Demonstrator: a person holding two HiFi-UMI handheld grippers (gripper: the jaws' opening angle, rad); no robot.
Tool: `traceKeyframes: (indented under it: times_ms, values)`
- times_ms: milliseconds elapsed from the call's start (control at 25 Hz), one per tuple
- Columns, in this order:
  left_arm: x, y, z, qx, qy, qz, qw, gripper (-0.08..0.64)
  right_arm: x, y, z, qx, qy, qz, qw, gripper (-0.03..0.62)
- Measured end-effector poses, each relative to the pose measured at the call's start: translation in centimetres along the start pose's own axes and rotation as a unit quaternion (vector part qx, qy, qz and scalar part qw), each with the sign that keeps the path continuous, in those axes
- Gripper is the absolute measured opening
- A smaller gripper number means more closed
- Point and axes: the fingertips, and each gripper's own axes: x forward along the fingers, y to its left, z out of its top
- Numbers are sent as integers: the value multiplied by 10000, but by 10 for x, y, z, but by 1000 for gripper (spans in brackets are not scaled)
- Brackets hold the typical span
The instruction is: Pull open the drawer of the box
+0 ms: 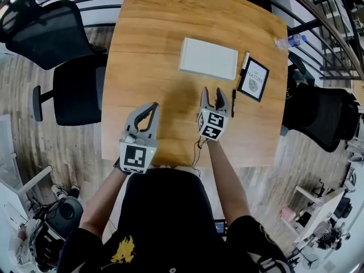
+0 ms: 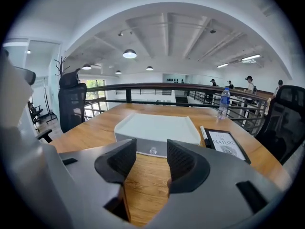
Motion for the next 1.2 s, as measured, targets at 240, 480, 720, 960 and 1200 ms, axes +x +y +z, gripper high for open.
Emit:
traceKeyframes:
  times_ms: [240, 480, 720, 960, 1200]
  values:
    - [1, -9, 1, 105, -91, -38, 9999, 17, 41, -2, -24, 59, 343, -140, 9993, 177]
    - [-7, -7, -12, -36, 136, 25, 9999, 17, 64, -2, -38, -39, 559, -292, 9980, 157]
    - [-10, -4, -20, -117, 299, 90, 9994, 17, 79, -5, -46, 43, 727, -322, 9968, 130]
    - [-4, -7, -20, -180, 276, 93, 9994, 17, 91, -1, -42, -89, 747, -228, 9969, 109]
    - [-7, -11, -19, -219, 256, 71, 9994, 17, 89, 4, -38, -128, 782, -249, 9965, 93]
